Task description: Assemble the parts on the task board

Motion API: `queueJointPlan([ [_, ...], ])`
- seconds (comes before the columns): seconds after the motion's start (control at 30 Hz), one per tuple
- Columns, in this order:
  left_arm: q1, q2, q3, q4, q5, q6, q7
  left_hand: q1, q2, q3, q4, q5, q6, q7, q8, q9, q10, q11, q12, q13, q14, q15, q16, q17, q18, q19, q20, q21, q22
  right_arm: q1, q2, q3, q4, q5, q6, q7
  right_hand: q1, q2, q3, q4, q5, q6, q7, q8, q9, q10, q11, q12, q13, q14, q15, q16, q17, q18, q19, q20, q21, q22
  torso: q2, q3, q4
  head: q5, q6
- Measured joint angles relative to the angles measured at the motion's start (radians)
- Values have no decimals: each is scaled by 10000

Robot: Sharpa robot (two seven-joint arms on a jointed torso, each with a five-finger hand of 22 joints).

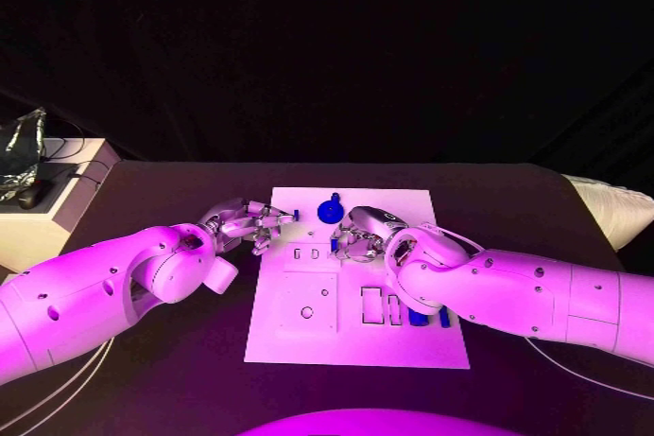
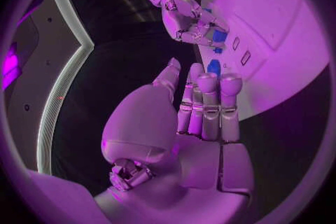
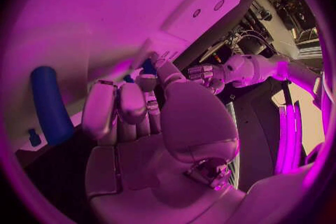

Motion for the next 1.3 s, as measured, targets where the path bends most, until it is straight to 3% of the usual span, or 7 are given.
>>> queueJointPlan([
  [0.43, -1, -4, 0, -26, 0, 19, -24, 0, 0, 0, 0, 0, 1, -1, 0, -11, 0, 0, 0, -10, 0, 0, -38, 0, 1, 0, -1, -2, 27, -15, -57, -10, 57, -45, 35, 0, 105, -288, -25, 218, 0, -320, 165, -13, 7, -53, 56, -55, -102, 0, 0, -55, -61, 0, 0, 0, -97, -1, 0, 5, -2, 8, -18],
  [0.73, -1, -5, 0, -53, 0, 45, -48, 0, 0, 0, 1, 0, 1, -2, 0, -11, 0, 0, 0, -10, 0, 0, -38, 0, 0, 0, -1, -38, 36, -15, -64, -11, 43, -67, 16, -1, 159, -342, -83, 354, 0, -681, 282, -13, 6, -128, 127, -116, -228, -38, 38, -55, -81, -1, 0, 0, -146, -2, 0, 4, -2, 3, -24],
  [1.07, -2, 3, 0, -67, 1, 95, -82, 0, 0, 0, -54, 0, 2, -3, 0, -24, 0, 0, 0, -21, 0, 0, -38, 0, 0, 1, -1, -38, 60, -17, -81, -14, 40, -79, 0, -1, 198, -381, -79, 413, -2, -800, 288, -14, 6, -195, 133, -155, -338, -38, 38, -55, -99, -1, 0, 0, -213, -3, -1, 0, -3, -16, -23],
  [1.3, -2, 1, 0, -75, 1, 125, -98, 73, 73, 5, -59, 0, 3, -3, 0, -24, 0, 0, 0, -20, 0, 0, -38, 3, 1, 1, -1, -78, 91, -24, -196, -24, 110, -71, -117, 41, 188, -527, -125, 567, -55, -945, 262, -14, 6, -253, 178, -195, -436, -74, 73, -94, -131, 0, 3, 72, -304, -3, -1, 0, -1, -16, -34],
])
